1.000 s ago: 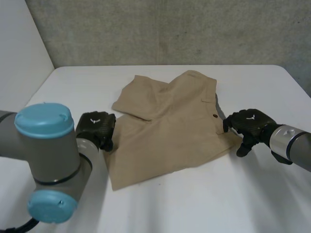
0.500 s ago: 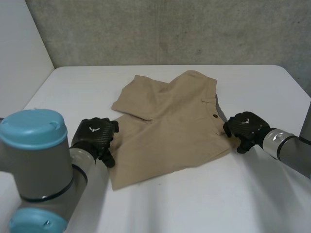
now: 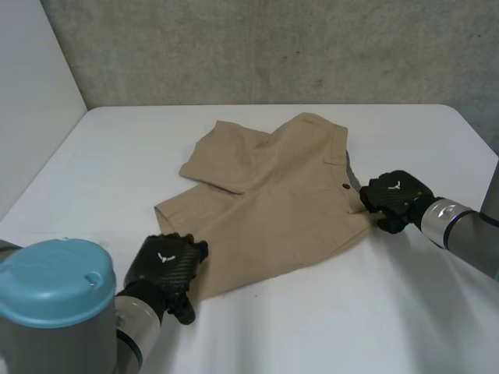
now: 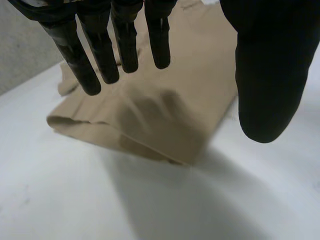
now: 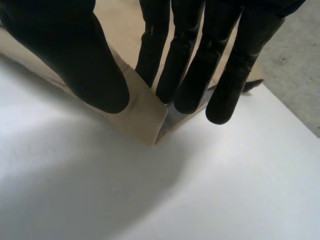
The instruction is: Fold the shorts.
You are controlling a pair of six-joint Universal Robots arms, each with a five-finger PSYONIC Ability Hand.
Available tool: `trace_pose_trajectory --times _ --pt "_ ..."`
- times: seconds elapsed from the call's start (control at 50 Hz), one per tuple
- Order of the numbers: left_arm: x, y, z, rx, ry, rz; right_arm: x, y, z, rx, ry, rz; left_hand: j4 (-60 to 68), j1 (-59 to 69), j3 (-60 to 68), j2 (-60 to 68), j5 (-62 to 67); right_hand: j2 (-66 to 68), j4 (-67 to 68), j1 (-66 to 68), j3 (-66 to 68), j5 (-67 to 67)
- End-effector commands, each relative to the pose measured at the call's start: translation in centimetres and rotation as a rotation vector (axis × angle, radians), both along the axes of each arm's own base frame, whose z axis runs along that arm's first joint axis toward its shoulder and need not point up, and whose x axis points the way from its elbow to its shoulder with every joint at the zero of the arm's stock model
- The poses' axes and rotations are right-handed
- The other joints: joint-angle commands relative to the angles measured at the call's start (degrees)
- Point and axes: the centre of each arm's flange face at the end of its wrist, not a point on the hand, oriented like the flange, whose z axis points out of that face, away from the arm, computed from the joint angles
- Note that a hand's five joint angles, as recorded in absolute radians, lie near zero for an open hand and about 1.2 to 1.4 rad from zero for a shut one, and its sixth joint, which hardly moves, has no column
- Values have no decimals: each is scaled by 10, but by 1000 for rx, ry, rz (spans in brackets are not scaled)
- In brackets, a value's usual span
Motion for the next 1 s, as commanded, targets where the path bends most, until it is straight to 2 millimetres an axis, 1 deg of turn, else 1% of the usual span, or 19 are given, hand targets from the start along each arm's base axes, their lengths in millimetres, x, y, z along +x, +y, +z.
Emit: trace_pose_trajectory --times 0.02,0.16,0.32,0.38,0.7,0.78,0.82,0.86,0.88,0.9,0.94,1.0 --pt "-4 -8 -19 27 -24 5 -2 6 22 25 -103 -42 76 74 76 75 74 128 118 292 125 156" --pt "-9 -18 -28 14 -26 12 -1 9 22 27 -101 -39 93 91 93 92 91 128 118 292 125 156" --pt "-13 -25 -37 23 -44 24 -2 7 24 24 -109 -45 97 95 96 96 94 128 118 292 125 156" --pt "-15 -29 -42 19 -55 41 -2 7 24 24 -108 -44 118 116 118 117 116 128 118 292 125 156" --pt "-14 -40 -42 -8 -36 68 -3 7 23 22 -102 -43 202 201 202 202 200 128 118 292 125 156" --pt "-13 -45 -42 -23 -25 80 -2 7 22 24 -100 -44 266 264 266 265 264 128 118 292 125 156" --pt "-13 -49 -42 -30 -20 88 -2 7 22 24 -100 -46 338 337 338 338 336 128 118 292 125 156" --pt "-13 -50 -42 -35 -16 91 -3 7 22 23 -98 -50 432 431 432 432 430 128 118 292 125 156" --pt "-13 -52 -41 -38 -13 94 -2 7 22 23 -97 -50 548 546 548 547 545 128 118 292 125 156" --pt "-13 -53 -41 -39 -12 96 -3 7 21 24 -96 -51 570 569 570 570 568 128 118 292 125 156" --pt "-13 -53 -40 -41 -11 96 -3 7 22 25 -95 -58 571 569 570 570 568 128 118 292 125 156" --pt "-14 -55 -31 -66 -26 86 -3 9 23 35 -97 -63 571 569 570 570 568 128 118 292 125 156"
